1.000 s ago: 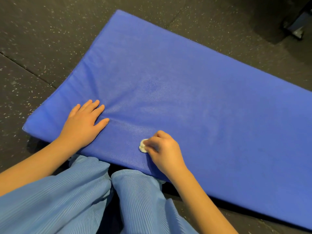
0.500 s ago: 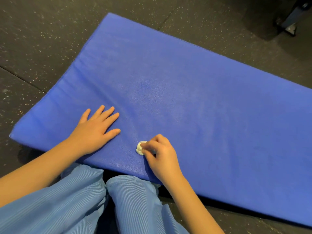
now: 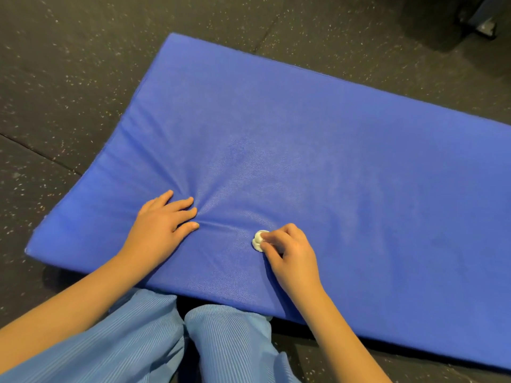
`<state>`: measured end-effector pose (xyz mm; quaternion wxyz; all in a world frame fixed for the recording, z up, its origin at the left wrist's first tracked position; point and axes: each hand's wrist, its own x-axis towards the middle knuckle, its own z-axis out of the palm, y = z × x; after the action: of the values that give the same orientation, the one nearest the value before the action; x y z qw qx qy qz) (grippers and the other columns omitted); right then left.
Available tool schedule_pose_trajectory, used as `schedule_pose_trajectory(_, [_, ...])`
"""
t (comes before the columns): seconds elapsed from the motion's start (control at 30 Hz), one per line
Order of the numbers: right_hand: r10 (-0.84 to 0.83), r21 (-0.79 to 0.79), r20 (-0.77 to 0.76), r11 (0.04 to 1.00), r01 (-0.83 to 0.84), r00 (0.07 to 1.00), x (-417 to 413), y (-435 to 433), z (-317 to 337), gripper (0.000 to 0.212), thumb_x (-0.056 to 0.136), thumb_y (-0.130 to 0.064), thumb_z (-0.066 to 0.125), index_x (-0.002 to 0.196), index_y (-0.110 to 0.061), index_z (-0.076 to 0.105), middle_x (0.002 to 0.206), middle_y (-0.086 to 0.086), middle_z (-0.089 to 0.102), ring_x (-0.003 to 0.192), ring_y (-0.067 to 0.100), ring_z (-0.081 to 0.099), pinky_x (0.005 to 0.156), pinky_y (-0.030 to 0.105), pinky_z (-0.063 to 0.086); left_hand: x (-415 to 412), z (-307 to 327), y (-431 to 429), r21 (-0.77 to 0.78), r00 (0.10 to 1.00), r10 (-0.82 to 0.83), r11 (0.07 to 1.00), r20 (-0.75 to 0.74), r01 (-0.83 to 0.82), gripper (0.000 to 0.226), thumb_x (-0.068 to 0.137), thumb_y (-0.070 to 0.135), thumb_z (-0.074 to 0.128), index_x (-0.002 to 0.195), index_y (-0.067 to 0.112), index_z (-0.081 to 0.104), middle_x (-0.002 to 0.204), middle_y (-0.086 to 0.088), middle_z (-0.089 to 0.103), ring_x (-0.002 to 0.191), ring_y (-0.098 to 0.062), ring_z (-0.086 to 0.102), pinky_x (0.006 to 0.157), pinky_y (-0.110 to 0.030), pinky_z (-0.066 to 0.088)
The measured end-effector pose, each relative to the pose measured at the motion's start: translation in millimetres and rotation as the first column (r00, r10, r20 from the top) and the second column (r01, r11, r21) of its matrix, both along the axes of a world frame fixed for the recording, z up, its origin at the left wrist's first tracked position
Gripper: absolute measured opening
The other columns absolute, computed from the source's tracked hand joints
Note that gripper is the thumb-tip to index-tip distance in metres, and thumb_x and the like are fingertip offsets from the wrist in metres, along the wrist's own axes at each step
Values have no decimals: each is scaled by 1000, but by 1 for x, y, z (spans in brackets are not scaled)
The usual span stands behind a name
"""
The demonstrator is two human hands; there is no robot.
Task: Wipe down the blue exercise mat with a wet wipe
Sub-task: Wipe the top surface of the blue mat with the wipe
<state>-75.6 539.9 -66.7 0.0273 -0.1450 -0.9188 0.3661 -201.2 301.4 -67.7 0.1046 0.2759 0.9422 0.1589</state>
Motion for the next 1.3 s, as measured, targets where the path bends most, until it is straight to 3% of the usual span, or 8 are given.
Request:
schedule_pose_trajectory(0.17, [-24, 15, -50, 1000, 24, 998, -3, -5, -6, 10, 84, -24, 63, 87, -17, 71, 82, -4, 51, 77, 16, 51, 65, 15, 36, -10, -6, 5, 110, 994, -77, 990, -72, 84, 49, 88, 43, 45, 84, 5, 76, 95, -5, 74, 96, -33, 69, 83, -48, 51])
schedule_pose_trajectory(0.37, [-72, -12, -104, 997, 71, 992, -13, -13, -12, 8, 83, -20, 64, 86, -17, 70, 82, -6, 49, 75, 15, 48, 65, 19, 38, -26, 9, 2, 75, 963, -218, 970, -156, 232, 69, 100, 53, 25, 81, 9, 75, 85, 0, 73, 83, -20, 69, 70, -28, 56])
schedule_pose_trajectory(0.57, [-53, -92, -115, 995, 43, 992, -52, -43, -8, 8, 83, -18, 64, 85, -14, 70, 82, -7, 47, 76, 14, 47, 66, 13, 32, -55, 25, -23, 50, 981, -98, 993, -169, 108, 56, 93, 53, 38, 81, 11, 73, 81, -3, 72, 76, -24, 71, 54, -41, 57])
schedule_pose_trajectory(0.83, [186, -146, -105, 969, -200, 977, -90, -103, -6, 10, 85, -16, 64, 86, -8, 70, 84, 5, 54, 79, 23, 52, 67, 26, 37, -67, 24, -98, -1, 980, 156, 988, -120, -157, 26, 84, 27, 62, 89, 6, 76, 98, -13, 73, 97, -31, 70, 76, -49, 56])
schedule_pose_trajectory(1.0, [359, -84, -75, 927, -365, 930, -73, -98, 0, 8, 79, -16, 66, 82, -13, 72, 80, 4, 56, 72, 26, 54, 65, 31, 41, -59, 12, -99, -8, 988, 157, 988, -18, -157, 16, 85, 7, 72, 100, 2, 74, 108, -14, 71, 110, -35, 63, 91, -50, 48])
schedule_pose_trajectory(1.13, [573, -4, -8, 820, -573, 820, -65, -75, 11, 10, 79, -25, 65, 83, -19, 73, 81, 0, 59, 72, 25, 55, 63, 32, 39, -45, 14, -77, -102, 980, 178, 980, 93, -169, 54, 93, 44, 44, 134, 12, 55, 146, -5, 46, 137, -28, 39, 110, -55, 24])
schedule_pose_trajectory(1.2, [464, 72, -11, 884, -462, 886, -78, -65, 7, 6, 76, -22, 67, 77, -22, 72, 77, -1, 58, 69, 25, 54, 61, 31, 34, -35, 7, -68, -212, 969, 187, 965, 161, -151, 75, 86, 62, 18, 149, 23, 32, 159, 6, 19, 148, -18, 12, 116, -48, 4])
schedule_pose_trajectory(1.3, [261, 62, -48, 964, -258, 964, -87, -79, 6, 11, 73, -12, 68, 71, -22, 71, 75, -1, 56, 67, 26, 52, 62, 30, 33, -26, -2, -64, -269, 974, 166, 956, 157, -119, 89, 76, 69, -5, 153, 29, 16, 161, 11, 4, 148, -13, -4, 117, -46, -4])
